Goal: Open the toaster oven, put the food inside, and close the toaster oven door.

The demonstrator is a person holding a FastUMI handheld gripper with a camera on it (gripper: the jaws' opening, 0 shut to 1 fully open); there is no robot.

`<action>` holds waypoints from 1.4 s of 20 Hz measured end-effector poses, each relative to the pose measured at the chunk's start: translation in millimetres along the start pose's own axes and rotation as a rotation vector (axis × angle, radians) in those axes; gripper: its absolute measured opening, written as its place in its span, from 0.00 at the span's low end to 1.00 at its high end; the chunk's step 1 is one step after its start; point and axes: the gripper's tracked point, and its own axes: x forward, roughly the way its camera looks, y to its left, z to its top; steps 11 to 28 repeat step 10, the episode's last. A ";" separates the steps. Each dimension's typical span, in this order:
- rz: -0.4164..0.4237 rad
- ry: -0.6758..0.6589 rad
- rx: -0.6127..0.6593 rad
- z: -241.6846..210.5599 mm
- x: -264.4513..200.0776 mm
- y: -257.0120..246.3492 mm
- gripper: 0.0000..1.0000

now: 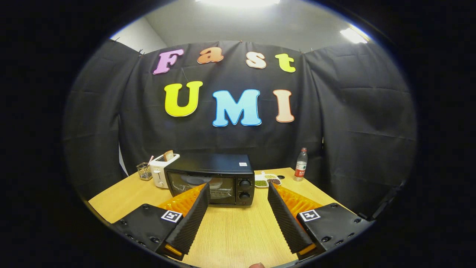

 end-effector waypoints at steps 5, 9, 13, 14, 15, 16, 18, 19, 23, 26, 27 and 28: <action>0.011 0.004 0.001 -0.5 1.2 4.4 0.98; 0.018 -0.001 -0.006 1.4 2.7 6.2 0.98; 0.017 0.002 -0.007 0.9 2.5 5.7 0.98; 0.017 0.002 -0.007 0.9 2.5 5.7 0.98; 0.017 0.002 -0.007 0.9 2.5 5.7 0.98; 0.017 0.002 -0.007 0.9 2.5 5.7 0.98; 0.017 0.002 -0.007 0.9 2.5 5.7 0.98; 0.017 0.002 -0.007 0.9 2.5 5.7 0.98; 0.017 0.002 -0.007 0.9 2.5 5.7 0.98; 0.017 0.002 -0.007 0.9 2.5 5.7 0.98; 0.017 0.002 -0.007 0.9 2.5 5.7 0.98; 0.017 0.002 -0.007 0.9 2.5 5.7 0.98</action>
